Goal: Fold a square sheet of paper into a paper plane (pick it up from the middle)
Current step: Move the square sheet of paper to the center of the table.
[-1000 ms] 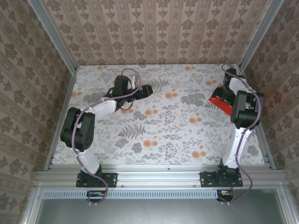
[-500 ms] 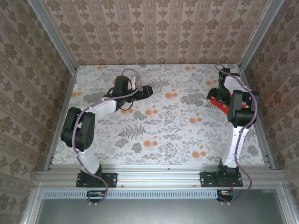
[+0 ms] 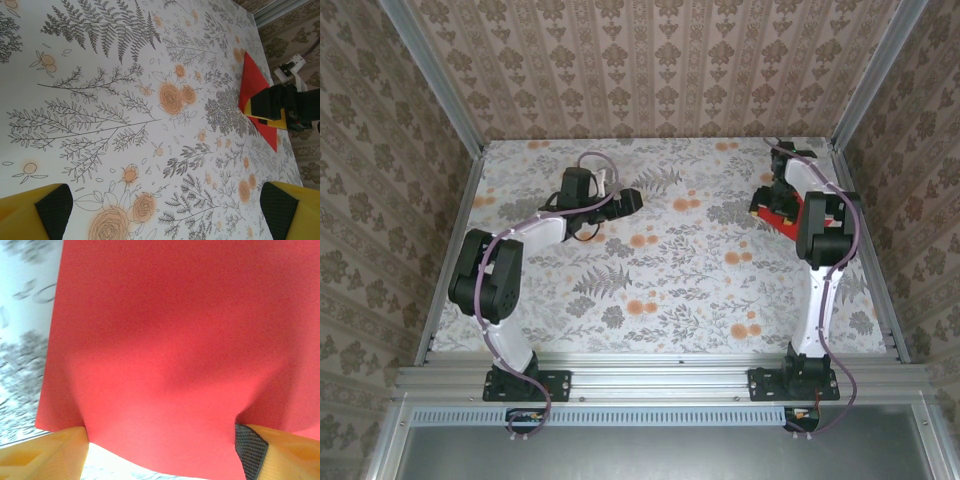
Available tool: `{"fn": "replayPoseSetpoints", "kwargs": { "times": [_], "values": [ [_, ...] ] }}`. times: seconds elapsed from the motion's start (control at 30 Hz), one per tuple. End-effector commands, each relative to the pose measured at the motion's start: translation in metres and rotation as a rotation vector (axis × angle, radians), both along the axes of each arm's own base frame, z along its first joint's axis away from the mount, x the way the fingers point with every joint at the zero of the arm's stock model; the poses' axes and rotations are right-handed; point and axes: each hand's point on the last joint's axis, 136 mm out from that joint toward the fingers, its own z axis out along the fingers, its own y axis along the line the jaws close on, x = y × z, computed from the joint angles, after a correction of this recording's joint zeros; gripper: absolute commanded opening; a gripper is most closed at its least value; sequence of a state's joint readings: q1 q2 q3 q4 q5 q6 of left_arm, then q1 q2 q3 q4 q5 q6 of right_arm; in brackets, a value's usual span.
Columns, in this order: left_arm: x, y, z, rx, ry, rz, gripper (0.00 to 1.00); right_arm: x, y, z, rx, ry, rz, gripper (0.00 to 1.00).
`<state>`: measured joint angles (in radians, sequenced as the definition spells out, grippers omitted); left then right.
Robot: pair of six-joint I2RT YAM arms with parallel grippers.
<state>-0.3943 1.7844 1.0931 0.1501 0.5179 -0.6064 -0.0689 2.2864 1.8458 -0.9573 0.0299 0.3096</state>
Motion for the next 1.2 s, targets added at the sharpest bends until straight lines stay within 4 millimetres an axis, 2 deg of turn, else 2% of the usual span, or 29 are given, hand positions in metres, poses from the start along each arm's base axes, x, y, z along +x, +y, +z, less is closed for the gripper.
{"fn": "replayPoseSetpoints", "kwargs": {
  "times": [0.0, 0.13, 0.23, 0.37, 0.7, 0.97, 1.17],
  "values": [
    [-0.003, 0.002, 0.017, -0.009, -0.042, -0.024, 1.00, -0.013, 0.028, -0.011, 0.054, 0.081, 0.062, 0.80],
    [-0.004, 0.003, 0.018, -0.010, -0.043, -0.027, 1.00, -0.019, 0.055, -0.010, 0.064, 0.093, 0.135, 0.80],
    [-0.005, 0.005, 0.019, -0.012, -0.046, -0.023, 1.00, -0.026, 0.068, -0.009, 0.018, 0.106, 0.195, 0.84],
    [-0.007, 0.011, 0.022, -0.012, -0.051, -0.011, 1.00, -0.032, 0.088, -0.001, 0.057, 0.090, 0.222, 0.80],
    [-0.012, 0.026, 0.034, -0.010, -0.072, 0.007, 1.00, -0.058, 0.148, -0.007, 0.084, 0.105, 0.322, 0.79],
    [-0.016, 0.040, 0.037, 0.003, -0.072, 0.028, 1.00, -0.090, 0.197, -0.009, 0.094, 0.077, 0.456, 0.77],
    [-0.024, 0.052, 0.039, 0.043, -0.066, 0.046, 1.00, -0.115, 0.230, 0.007, 0.109, 0.019, 0.567, 0.77]
  ]
}}
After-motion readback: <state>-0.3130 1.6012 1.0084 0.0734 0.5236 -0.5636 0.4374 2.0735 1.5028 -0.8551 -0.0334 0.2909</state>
